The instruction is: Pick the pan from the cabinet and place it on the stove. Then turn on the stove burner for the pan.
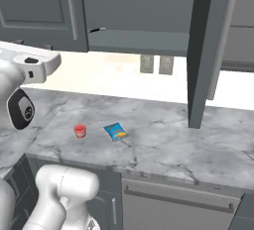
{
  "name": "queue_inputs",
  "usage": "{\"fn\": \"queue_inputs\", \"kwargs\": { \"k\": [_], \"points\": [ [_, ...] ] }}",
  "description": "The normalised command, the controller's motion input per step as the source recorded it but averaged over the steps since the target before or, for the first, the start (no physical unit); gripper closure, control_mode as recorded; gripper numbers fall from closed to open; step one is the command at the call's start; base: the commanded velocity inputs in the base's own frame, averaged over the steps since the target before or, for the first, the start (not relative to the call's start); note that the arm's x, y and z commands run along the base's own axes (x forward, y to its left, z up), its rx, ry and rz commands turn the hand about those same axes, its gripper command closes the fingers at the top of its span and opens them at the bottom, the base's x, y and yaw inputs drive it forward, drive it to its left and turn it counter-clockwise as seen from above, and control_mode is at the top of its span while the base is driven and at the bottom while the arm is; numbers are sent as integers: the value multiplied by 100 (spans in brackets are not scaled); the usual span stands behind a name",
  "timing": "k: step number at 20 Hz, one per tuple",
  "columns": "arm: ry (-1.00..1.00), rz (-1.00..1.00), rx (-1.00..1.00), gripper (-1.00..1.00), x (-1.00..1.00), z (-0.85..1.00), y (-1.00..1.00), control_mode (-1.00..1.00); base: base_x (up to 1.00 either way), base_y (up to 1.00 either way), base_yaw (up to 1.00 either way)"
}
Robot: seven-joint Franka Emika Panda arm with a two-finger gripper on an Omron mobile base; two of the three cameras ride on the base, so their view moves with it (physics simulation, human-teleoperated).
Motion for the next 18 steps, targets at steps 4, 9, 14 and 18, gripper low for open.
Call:
{"fn": "queue_inputs", "kwargs": {
  "k": [4,9,14,18],
  "points": [
    [0,-2,1,-100,37,0,0,-100,0,0,0],
    [6,0,0,-100,24,-4,0,-100,0,0,0],
    [5,0,0,-100,52,-13,13,-100,0,0,0],
    [7,0,-1,-100,48,-19,22,-100,0,0,0]
  ]
}}
